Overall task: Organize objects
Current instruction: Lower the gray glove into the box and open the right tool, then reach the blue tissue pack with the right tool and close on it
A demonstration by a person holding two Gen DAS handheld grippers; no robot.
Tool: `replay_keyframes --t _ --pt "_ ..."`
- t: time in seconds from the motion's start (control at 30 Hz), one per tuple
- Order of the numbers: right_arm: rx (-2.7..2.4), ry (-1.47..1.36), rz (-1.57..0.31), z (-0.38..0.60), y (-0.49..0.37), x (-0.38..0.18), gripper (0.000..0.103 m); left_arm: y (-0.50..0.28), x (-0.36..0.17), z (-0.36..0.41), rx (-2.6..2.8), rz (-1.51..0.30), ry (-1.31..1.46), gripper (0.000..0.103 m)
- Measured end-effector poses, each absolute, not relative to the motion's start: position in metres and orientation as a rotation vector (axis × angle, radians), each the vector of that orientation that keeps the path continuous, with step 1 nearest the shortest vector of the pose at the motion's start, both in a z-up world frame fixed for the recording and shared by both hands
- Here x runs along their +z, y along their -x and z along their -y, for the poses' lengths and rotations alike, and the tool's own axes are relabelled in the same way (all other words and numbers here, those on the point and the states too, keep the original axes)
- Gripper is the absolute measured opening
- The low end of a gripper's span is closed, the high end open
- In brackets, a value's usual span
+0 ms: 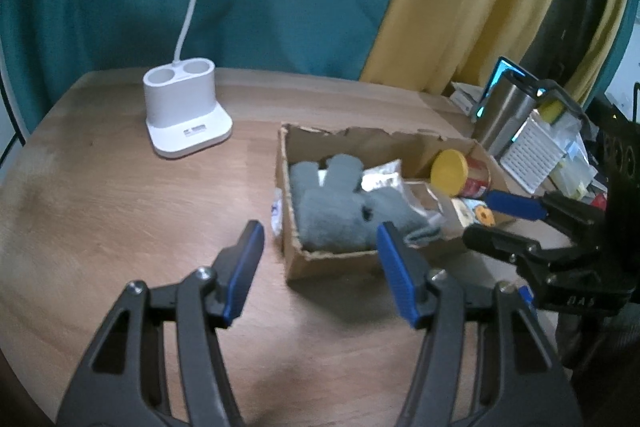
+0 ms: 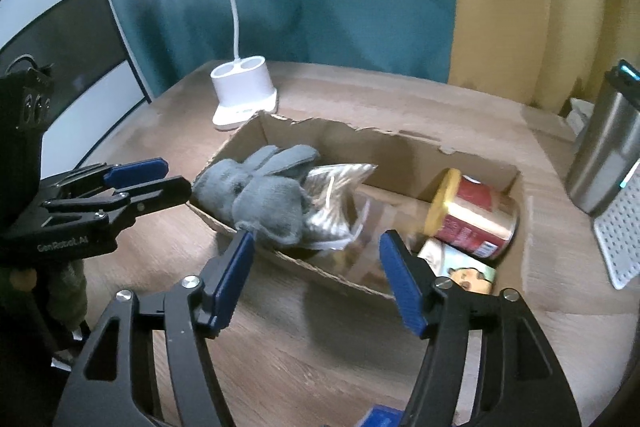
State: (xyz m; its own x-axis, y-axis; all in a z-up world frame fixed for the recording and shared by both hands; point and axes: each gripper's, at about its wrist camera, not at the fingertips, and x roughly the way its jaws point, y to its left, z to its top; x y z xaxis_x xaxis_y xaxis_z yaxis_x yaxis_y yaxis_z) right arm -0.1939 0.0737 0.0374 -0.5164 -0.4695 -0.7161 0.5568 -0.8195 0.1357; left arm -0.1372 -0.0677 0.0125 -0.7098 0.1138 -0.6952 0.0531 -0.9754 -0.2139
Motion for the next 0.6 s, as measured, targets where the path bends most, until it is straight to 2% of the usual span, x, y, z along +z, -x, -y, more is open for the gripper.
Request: replay_keyframes --t 0.03,0.07,0.1,0.6 --pt "-2.324 -1.043 -0.145 -0.077 0.192 0.038 0.068 0.136 0.013 0.065 2.853 0.337 1.179 0.065" --pt "-2.331 -1.042 -0.142 -0.079 0.191 0.038 0.068 0.134 0.014 0.063 2.854 0.338 1.174 0.072" --pt "-2.339 -1.041 -0.140 -0.083 0.189 0.039 0.068 0.133 0.014 0.062 2.854 0.339 1.167 0.073" --pt "-2.452 -1.062 -0.115 -0.123 0.164 0.037 0.068 0.118 0.019 0.031 2.812 0.289 1.145 0.073"
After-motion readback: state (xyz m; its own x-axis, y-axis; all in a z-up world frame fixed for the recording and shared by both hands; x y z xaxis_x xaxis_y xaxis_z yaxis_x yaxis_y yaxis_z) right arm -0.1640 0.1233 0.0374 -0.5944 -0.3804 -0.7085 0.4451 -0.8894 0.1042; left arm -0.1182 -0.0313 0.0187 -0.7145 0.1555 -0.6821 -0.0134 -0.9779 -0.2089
